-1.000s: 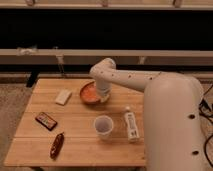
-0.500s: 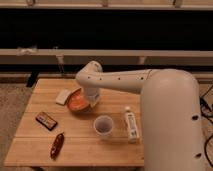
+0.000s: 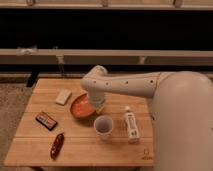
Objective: Drag the ceramic bowl in a circle
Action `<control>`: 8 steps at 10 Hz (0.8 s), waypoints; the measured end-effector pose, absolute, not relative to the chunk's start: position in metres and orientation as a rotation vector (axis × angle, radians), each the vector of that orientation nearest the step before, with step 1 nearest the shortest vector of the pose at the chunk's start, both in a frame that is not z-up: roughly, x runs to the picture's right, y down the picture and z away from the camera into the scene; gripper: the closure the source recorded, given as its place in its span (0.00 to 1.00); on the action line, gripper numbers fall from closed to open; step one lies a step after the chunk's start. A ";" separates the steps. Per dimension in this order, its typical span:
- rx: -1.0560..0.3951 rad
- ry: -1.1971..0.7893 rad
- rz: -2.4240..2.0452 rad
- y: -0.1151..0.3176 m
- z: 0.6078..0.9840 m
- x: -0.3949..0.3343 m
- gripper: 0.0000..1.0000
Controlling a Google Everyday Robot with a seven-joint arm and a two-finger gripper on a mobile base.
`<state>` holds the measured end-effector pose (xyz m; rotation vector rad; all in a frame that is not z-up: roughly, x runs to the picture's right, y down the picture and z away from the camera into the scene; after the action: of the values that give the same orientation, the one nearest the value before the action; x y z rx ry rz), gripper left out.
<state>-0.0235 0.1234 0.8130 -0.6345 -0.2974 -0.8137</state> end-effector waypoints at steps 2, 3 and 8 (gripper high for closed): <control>-0.665 -0.260 -0.743 0.123 0.817 0.016 1.00; -0.682 -0.230 -0.693 0.118 0.824 0.039 1.00; -0.693 -0.152 -0.558 0.074 0.861 0.081 1.00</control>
<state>0.0810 0.0740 0.8607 -0.6930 -0.1521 -0.5579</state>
